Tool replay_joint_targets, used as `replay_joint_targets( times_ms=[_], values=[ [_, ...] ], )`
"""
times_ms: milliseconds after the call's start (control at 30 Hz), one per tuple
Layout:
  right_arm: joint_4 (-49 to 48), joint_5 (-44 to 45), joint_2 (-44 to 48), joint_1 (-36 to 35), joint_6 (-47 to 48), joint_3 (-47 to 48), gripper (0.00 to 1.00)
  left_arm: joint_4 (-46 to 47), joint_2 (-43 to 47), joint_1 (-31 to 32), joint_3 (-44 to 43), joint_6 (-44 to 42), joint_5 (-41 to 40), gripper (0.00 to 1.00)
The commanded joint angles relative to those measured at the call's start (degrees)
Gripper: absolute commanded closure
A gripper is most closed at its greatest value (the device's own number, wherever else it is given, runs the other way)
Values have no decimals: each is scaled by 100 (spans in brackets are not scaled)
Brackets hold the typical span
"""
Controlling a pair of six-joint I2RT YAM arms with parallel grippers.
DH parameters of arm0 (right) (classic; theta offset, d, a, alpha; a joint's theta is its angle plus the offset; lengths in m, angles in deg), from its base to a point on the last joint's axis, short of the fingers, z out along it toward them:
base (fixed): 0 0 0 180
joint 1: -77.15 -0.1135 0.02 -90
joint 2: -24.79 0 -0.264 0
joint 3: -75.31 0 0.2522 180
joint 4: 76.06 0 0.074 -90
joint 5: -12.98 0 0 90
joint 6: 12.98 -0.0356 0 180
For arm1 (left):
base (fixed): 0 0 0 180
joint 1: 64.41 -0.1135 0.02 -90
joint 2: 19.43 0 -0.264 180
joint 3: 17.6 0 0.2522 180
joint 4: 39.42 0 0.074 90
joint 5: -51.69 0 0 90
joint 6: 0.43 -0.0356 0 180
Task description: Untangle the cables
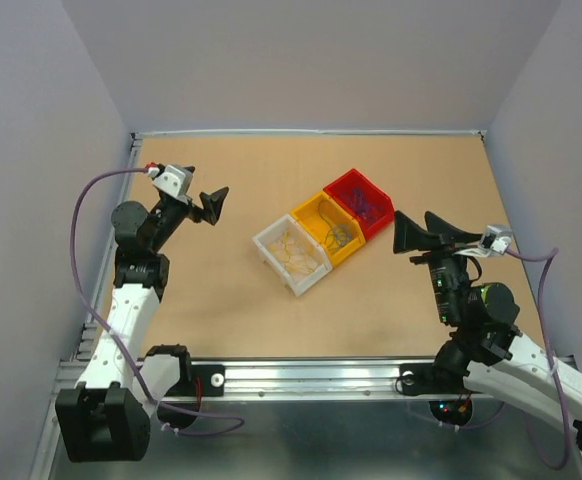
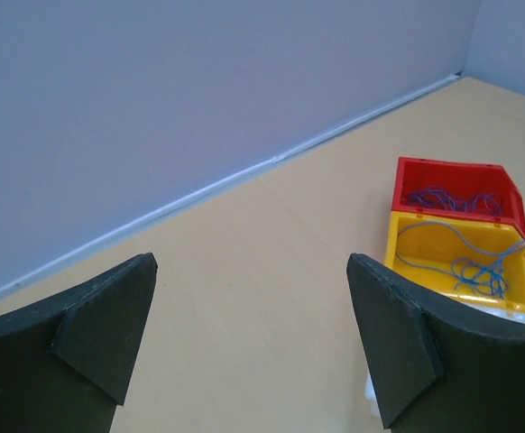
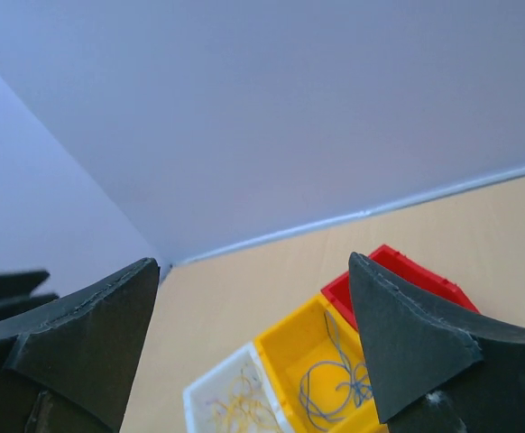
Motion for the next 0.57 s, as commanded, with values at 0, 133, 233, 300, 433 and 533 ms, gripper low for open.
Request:
replay_joint_targets(
  times_ms=[0, 133, 233, 300, 433, 533],
  values=[
    [-610, 437, 166, -38, 239, -233, 9, 257, 622, -49, 563, -264, 522, 1],
    [-610, 394, -79, -38, 239, -154, 9, 89, 1326, -49, 1379, -617, 285, 1],
    [-610, 358, -317, -29, 230, -92, 9, 378, 1906, -49, 1889, -679, 240, 1],
    [-601, 367, -413, -38, 212, -75, 9, 563, 2241, -49, 2075, -653, 294, 1],
    [-593, 367, -581, -38, 239, -13, 9, 731, 2488, -49, 2269, -652, 285, 1],
    [-557, 306, -598, -38, 247, 5, 9, 731, 2488, -49, 2296, -696, 355, 1]
  ],
)
